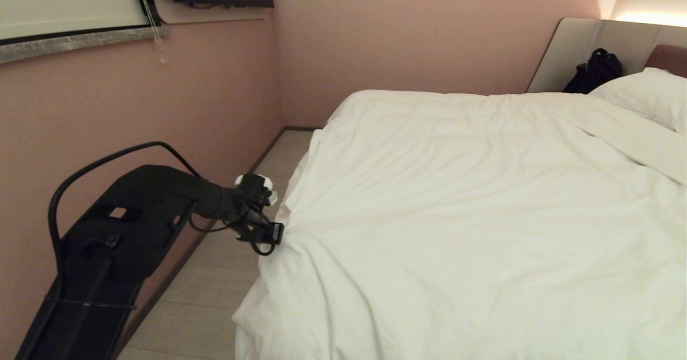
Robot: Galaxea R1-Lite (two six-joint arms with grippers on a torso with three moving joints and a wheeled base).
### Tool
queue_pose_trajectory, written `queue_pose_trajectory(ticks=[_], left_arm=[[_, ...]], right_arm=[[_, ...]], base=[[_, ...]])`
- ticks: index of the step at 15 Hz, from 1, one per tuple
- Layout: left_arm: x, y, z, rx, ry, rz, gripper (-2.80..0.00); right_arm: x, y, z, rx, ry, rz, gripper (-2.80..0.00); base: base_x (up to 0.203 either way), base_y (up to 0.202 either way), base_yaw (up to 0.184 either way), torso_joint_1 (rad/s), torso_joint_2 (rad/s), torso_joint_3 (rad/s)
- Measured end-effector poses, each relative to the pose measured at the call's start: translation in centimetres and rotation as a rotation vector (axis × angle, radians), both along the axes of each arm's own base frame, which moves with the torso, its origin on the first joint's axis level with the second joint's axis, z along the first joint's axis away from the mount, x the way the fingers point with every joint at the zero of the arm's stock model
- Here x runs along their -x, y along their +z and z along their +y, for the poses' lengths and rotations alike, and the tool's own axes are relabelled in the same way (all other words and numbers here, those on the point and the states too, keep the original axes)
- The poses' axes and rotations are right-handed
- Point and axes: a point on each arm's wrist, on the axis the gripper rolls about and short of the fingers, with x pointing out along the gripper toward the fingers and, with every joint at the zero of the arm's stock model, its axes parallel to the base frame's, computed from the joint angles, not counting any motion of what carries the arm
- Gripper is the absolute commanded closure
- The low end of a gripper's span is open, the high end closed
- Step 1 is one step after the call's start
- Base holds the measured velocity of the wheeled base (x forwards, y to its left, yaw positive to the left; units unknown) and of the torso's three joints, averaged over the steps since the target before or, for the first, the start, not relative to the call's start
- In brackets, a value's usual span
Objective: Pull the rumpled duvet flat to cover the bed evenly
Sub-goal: Flatten the corners of the folded blanket
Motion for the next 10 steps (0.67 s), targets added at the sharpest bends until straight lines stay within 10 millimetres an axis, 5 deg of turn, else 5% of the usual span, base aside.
queue_pose_trajectory(ticks=[5,6,10], left_arm=[[0.1,0.2,-1.4,0.006,-0.036,-0.012,0.00],[0.1,0.2,-1.4,0.006,-0.037,-0.011,-2.80],[0.3,0.7,-1.7,0.017,-0.033,-0.015,-2.80]], right_arm=[[0.0,0.0,0.0,0.001,-0.002,0.000,0.00],[0.0,0.0,0.0,0.000,-0.001,0.000,0.00],[0.0,0.0,0.0,0.000,-0.002,0.000,0.00]], base=[[0.000,0.000,0.000,0.000,0.00,0.000],[0.000,0.000,0.000,0.000,0.00,0.000],[0.000,0.000,0.000,0.000,0.00,0.000]])
